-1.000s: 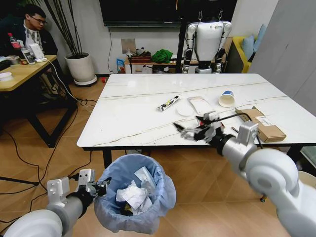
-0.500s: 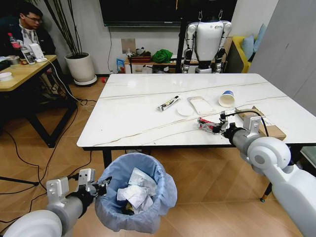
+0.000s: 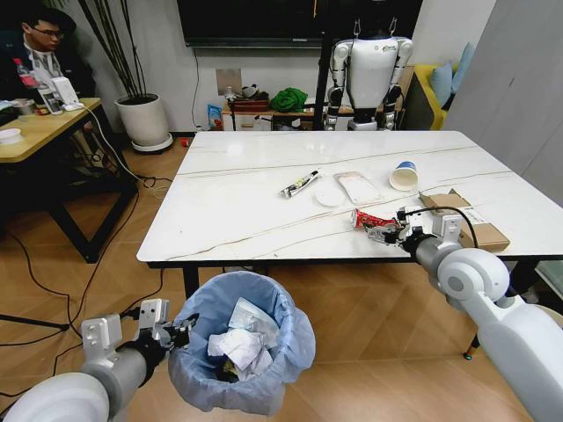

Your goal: Pick up the trash bin and place the trash from the table into it.

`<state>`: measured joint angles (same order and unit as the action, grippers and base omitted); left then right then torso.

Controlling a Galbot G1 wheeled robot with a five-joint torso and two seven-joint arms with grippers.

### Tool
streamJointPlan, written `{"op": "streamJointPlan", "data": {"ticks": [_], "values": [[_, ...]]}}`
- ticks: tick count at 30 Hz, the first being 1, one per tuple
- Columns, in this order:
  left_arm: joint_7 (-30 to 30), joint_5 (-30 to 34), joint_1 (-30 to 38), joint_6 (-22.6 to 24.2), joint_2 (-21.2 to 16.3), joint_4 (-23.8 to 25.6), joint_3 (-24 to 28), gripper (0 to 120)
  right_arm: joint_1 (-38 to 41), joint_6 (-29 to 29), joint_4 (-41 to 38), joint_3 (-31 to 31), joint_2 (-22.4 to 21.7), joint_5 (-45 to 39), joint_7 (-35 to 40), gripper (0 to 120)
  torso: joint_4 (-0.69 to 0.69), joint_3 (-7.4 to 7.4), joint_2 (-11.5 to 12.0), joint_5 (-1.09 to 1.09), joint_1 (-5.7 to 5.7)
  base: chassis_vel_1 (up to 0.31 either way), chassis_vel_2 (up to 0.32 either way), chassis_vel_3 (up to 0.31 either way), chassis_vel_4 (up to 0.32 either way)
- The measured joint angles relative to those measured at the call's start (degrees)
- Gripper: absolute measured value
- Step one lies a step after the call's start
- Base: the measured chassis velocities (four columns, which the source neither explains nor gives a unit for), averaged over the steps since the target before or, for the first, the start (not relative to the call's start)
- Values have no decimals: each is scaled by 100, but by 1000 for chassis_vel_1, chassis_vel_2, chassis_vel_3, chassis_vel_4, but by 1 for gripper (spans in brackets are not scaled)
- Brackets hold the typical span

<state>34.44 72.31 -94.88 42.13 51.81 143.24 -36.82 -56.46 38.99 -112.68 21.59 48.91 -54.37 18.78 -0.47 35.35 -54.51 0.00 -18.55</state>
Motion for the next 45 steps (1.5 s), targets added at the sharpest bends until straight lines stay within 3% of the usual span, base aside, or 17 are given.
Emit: {"op": "streamJointPlan", "data": {"ticks": [11,25,34,38,45], "values": [[-28,-7,-30,0,-12,0,-14,3,-47,-151,5,-47,15,103,21,45,0,0,0,1,0,0,0,0,0],[-43,-30,-115,0,-17,0,-57,3,-95,-208,-208,-38,37,101,110,45,0,0,0,0,0,0,0,0,0],[-43,-80,-127,0,-13,0,-49,3,-146,-154,-1135,174,4,-431,474,45,0,0,0,1,0,0,0,0,0],[-25,-89,-128,0,-9,0,-41,3,-358,-82,-2157,244,-62,-931,522,45,0,-1,0,1,0,0,0,0,0],[-16,-93,-88,0,-12,0,5,3,-708,-19,-2974,112,-83,-1224,434,45,0,-1,0,1,0,0,0,0,0]]}}
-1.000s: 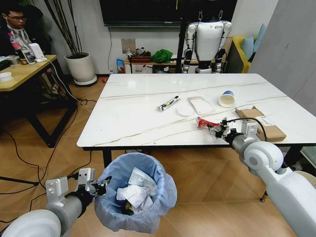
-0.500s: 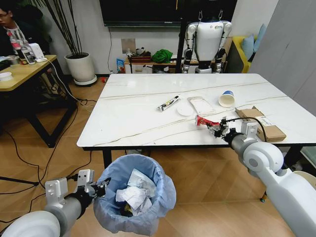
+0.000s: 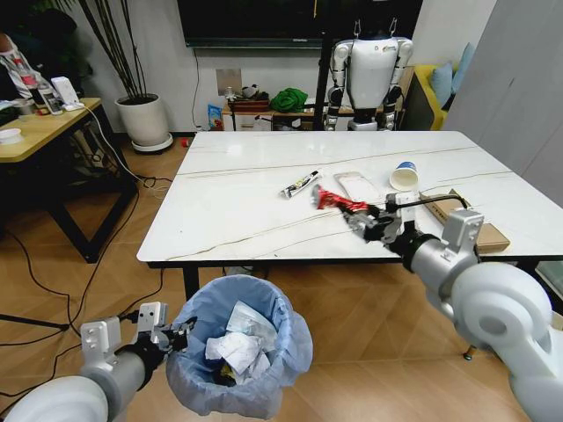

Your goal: Pick up the trash bin and place the trash from the table into it.

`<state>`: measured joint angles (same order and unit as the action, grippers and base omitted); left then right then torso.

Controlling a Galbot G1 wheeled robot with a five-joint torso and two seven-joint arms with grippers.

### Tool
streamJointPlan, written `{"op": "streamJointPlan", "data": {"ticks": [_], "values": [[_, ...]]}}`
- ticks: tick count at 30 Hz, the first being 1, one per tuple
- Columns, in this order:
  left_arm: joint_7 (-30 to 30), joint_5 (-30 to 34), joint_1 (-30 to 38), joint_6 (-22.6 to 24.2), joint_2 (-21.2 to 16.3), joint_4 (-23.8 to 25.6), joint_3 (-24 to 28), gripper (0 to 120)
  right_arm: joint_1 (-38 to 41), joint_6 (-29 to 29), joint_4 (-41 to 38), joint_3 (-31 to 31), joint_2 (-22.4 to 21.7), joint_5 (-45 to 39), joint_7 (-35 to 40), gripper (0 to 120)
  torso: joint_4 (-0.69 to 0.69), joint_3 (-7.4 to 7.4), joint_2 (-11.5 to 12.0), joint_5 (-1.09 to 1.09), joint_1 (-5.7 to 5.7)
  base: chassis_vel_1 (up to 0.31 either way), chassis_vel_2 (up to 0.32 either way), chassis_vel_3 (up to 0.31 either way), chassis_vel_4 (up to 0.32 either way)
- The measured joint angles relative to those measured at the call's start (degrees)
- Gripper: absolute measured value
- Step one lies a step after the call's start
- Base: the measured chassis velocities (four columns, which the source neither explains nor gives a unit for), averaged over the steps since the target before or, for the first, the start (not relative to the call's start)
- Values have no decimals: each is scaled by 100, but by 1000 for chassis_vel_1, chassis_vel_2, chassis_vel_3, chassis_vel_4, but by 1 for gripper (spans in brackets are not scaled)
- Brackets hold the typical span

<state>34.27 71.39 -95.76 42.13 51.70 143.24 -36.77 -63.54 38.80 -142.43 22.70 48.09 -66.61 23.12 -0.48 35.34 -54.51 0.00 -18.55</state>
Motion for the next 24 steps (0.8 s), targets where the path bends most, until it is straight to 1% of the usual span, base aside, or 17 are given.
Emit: {"op": "streamJointPlan", "data": {"ticks": [3,4,8,11,13,16,24], "values": [[32,-4,44,0,7,0,51,3,-346,45,-132,-127,-58,59,-316,45,0,0,-1,-1,1,0,0,0,0],[32,-4,44,0,7,0,51,3,-346,45,-132,-127,-58,59,-316,45,0,0,-1,-1,1,0,0,0,0],[151,6,100,0,32,0,97,3,-648,178,-134,-304,-93,332,-826,45,0,0,-1,-1,1,0,0,0,0],[165,8,133,0,50,0,128,3,-778,207,-126,-437,-94,520,-982,45,0,0,-1,0,1,0,0,0,0],[170,8,137,0,54,0,134,3,-800,208,-124,-458,-93,556,-1018,45,0,0,-1,0,1,0,0,0,0],[202,5,160,0,58,0,208,3,-892,230,-112,-624,-122,763,-1324,45,0,0,-1,0,1,0,0,0,0],[246,-2,235,0,54,0,363,3,-817,240,-97,-1034,-216,1106,-1834,45,0,0,-1,0,0,0,0,0,0]]}}
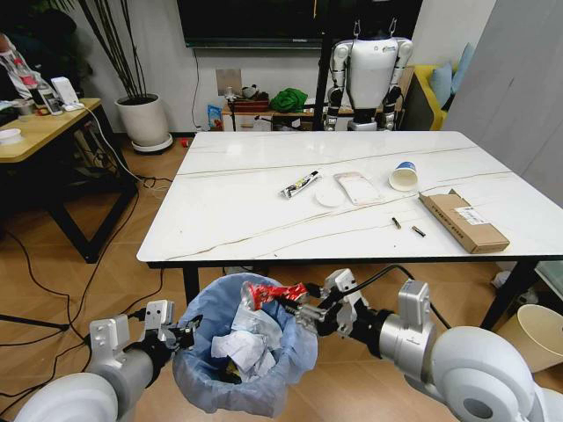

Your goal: Pick up the trash bin and place the trash from the table into it.

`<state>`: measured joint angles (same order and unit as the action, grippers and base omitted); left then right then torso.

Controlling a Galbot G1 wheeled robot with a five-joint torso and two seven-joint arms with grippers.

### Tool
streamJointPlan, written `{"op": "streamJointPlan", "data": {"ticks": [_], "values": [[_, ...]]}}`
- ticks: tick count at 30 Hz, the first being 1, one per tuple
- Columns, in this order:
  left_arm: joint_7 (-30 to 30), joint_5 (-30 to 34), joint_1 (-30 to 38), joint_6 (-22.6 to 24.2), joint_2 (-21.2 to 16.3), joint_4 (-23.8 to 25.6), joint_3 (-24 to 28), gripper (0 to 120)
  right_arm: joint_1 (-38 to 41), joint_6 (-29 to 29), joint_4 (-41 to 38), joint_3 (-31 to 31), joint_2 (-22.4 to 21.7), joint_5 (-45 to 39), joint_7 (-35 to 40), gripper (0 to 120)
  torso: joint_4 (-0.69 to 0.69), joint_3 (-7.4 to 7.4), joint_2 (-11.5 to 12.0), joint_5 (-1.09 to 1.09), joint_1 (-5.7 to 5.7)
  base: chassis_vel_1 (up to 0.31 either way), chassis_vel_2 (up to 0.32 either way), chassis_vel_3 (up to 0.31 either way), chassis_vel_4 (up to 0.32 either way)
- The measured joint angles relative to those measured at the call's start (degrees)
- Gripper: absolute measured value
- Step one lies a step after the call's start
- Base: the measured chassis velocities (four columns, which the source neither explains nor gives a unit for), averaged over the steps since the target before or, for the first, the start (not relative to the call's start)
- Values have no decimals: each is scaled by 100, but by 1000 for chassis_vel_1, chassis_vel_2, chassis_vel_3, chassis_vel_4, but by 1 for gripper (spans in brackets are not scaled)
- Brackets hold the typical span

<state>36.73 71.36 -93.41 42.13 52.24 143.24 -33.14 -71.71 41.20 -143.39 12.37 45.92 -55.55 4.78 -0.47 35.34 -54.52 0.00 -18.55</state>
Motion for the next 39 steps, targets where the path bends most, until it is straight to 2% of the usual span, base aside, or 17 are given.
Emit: {"op": "streamJointPlan", "data": {"ticks": [10,18,19,20,23,25,27,30,35,39], "values": [[63,9,255,0,-5,0,265,3,121,-25,7,-138,-98,122,-356,45,0,0,0,0,0,0,0,0,0],[99,28,395,-1,1,0,450,3,34,10,11,-199,-70,209,-377,75,0,0,2,0,0,0,0,0,0],[99,28,395,-1,1,0,450,3,34,10,11,-199,-70,209,-377,75,0,0,2,0,0,0,0,0,0],[101,31,409,0,-1,0,458,3,35,12,11,-193,-68,209,-373,81,0,0,2,0,0,0,0,0,0],[101,37,417,-1,-1,0,463,3,51,11,13,-130,-66,202,-360,90,0,0,2,0,0,0,0,0,0],[107,42,411,0,5,0,466,3,249,-89,14,57,-72,24,-204,99,0,0,2,0,0,0,0,0,0],[109,42,408,0,8,0,468,3,301,-128,14,97,-76,-41,-130,99,0,0,2,0,0,0,0,0,0],[117,42,364,0,17,0,473,3,622,-356,14,297,-102,-418,495,100,0,1,2,0,0,0,0,0,0],[118,42,321,0,17,0,468,3,869,-417,14,387,-93,-589,957,100,0,1,2,0,0,0,0,0,0],[129,46,192,0,31,0,365,3,1515,-409,267,454,-40,-1161,1402,100,-1,1,1,1,0,0,0,0,0]]}}
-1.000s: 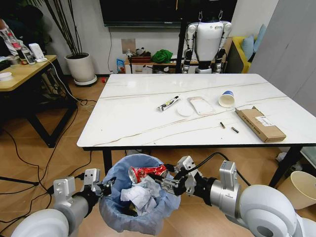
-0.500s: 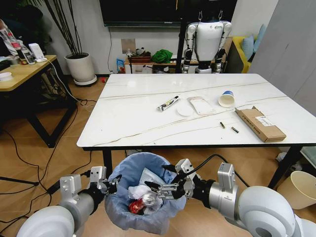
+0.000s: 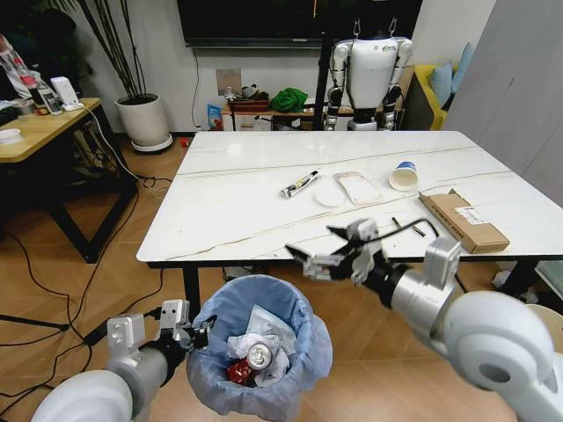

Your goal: Pick up the trash bin and place the trash from the table into it.

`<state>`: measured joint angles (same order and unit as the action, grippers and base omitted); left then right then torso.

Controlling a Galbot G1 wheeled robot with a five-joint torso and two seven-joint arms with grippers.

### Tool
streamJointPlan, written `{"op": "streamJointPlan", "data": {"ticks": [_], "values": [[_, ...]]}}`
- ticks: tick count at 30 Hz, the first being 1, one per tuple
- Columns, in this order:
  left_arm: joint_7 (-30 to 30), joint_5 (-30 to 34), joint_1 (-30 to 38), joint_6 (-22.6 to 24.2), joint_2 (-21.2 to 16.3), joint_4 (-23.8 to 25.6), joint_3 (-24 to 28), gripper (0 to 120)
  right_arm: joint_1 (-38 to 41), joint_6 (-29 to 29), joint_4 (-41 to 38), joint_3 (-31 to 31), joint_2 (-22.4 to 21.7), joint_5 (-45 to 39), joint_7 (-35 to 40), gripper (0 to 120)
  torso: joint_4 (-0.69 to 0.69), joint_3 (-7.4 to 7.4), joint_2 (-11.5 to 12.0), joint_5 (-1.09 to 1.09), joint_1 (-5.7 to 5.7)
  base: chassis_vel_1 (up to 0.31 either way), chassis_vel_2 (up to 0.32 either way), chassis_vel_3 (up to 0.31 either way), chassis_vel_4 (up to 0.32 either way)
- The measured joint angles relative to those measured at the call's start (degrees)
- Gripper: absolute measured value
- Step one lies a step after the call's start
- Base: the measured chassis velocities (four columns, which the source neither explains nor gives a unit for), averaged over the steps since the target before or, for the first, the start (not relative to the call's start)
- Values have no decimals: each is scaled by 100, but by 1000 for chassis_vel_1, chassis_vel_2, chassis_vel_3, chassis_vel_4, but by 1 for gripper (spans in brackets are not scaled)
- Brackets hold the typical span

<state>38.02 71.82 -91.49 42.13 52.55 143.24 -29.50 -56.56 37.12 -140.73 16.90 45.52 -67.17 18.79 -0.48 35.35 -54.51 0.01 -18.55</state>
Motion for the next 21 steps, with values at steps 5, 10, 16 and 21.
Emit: {"op": "streamJointPlan", "data": {"ticks": [5,10,16,21], "values": [[8,23,-83,0,13,0,-87,3,940,41,885,-228,196,-527,432,100,1,1,1,-1,-1,0,0,0,0],[8,37,-124,0,22,0,-139,3,1773,156,1627,-542,438,-728,725,100,2,0,0,0,-1,0,0,0,0],[-1,50,-112,0,19,0,-150,3,2340,258,2571,-1075,793,-816,1151,100,1,0,0,-1,-1,0,0,0,0],[-10,65,-101,0,16,0,-183,3,2711,310,3460,-1519,1171,-735,1484,100,2,1,1,-1,-1,0,0,0,0]]}}
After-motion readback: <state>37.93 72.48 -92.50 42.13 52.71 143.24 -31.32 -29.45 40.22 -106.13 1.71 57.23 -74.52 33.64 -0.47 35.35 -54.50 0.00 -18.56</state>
